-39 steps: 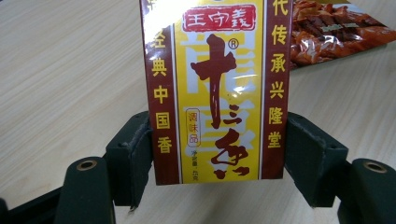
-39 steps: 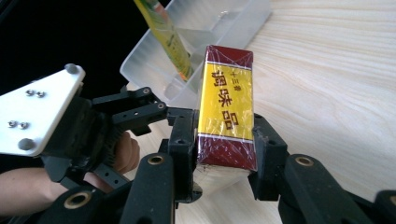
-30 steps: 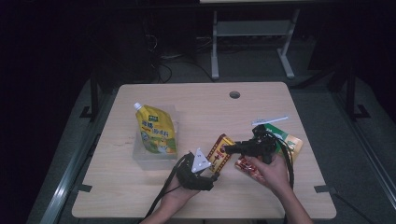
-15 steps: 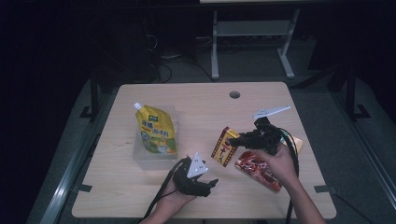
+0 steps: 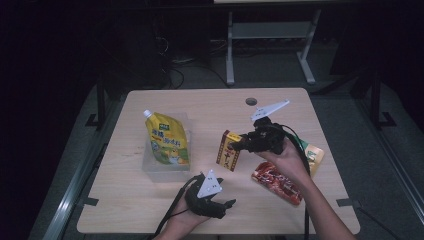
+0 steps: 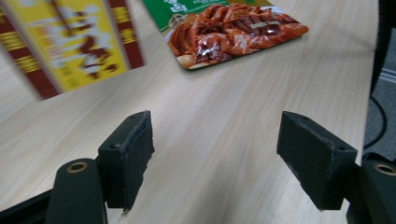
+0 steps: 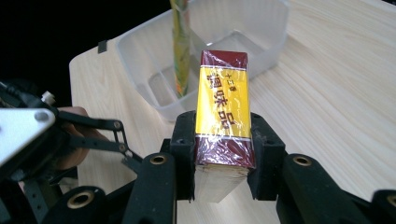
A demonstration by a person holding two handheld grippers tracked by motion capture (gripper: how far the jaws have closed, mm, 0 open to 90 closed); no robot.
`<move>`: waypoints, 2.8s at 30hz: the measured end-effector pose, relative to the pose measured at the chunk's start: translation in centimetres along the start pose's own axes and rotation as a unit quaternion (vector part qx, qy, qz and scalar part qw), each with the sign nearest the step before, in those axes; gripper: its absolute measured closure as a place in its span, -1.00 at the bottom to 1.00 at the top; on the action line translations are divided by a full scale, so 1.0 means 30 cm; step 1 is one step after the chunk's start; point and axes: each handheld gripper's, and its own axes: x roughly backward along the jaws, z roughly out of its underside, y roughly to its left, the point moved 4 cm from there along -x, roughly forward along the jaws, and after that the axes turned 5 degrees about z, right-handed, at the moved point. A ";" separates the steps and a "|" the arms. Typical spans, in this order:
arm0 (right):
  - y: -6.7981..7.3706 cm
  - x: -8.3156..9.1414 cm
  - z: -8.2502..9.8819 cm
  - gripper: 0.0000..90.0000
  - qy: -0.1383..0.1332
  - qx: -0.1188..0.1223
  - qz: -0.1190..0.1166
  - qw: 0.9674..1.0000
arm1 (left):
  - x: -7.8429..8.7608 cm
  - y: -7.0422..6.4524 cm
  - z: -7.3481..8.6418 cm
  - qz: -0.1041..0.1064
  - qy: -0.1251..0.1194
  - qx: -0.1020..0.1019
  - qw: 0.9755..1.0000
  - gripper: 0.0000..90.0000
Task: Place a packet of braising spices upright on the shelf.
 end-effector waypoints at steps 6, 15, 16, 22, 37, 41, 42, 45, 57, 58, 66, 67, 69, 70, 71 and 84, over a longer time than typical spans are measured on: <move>0.029 -0.044 -0.056 0.49 0.009 0.026 -0.015 1.000 | 0.000 -0.006 0.007 0.007 0.000 -0.001 1.000 -0.43; 0.069 -0.084 -0.122 0.49 0.008 0.060 -0.038 0.997 | -0.013 -0.022 0.012 0.016 0.003 -0.005 1.000 -0.45; 0.078 -0.093 -0.135 0.49 0.009 0.067 -0.043 0.997 | -0.015 -0.024 0.013 0.017 0.005 -0.010 1.000 -0.45; 0.108 -0.125 -0.170 0.49 0.010 0.088 -0.058 0.994 | -0.018 -0.031 0.015 0.023 0.004 -0.007 1.000 -0.46; 0.169 -0.197 -0.231 0.49 0.009 0.122 -0.086 0.989 | -0.017 -0.025 0.017 0.026 0.004 -0.009 1.000 -0.47; 0.182 -0.213 -0.245 0.49 0.011 0.125 -0.088 0.988 | -0.017 -0.028 0.017 0.028 0.003 -0.007 1.000 -0.48; 0.186 -0.217 -0.247 0.49 0.012 0.126 -0.090 0.988 | -0.017 -0.029 0.017 0.028 0.002 -0.006 1.000 -0.48; 0.196 -0.235 -0.256 0.49 0.014 0.130 -0.091 0.987 | -0.016 -0.026 0.017 0.030 0.005 -0.012 0.999 -0.48; 0.224 -0.314 -0.280 0.49 0.014 0.142 -0.105 0.984 | -0.011 -0.026 0.016 0.033 0.004 -0.009 0.999 -0.48; 0.226 -0.319 -0.282 0.49 0.013 0.143 -0.104 0.984 | -0.013 -0.028 0.015 0.033 0.001 -0.006 0.999 -0.48; 0.259 -0.372 -0.298 0.49 0.026 0.161 -0.103 0.981 | -0.013 -0.033 0.016 0.036 0.000 0.002 0.999 -0.49; 0.261 -0.378 -0.299 0.49 0.025 0.163 -0.104 0.981 | -0.013 -0.033 0.016 0.037 0.000 0.003 0.999 -0.49; 0.264 -0.385 -0.298 0.49 0.027 0.165 -0.104 0.980 | -0.013 -0.032 0.016 0.037 0.000 0.002 0.999 -0.49; 0.269 -0.400 -0.298 0.49 0.029 0.171 -0.103 0.979 | -0.014 -0.032 0.015 0.037 -0.002 0.001 0.999 -0.49; 0.273 -0.406 -0.296 0.49 0.030 0.172 -0.104 0.979 | -0.014 -0.033 0.015 0.037 -0.004 0.003 0.999 -0.49; 0.276 -0.485 -0.262 0.48 0.061 0.182 -0.100 0.976 | -0.018 -0.035 0.019 0.041 0.002 -0.002 0.999 -0.49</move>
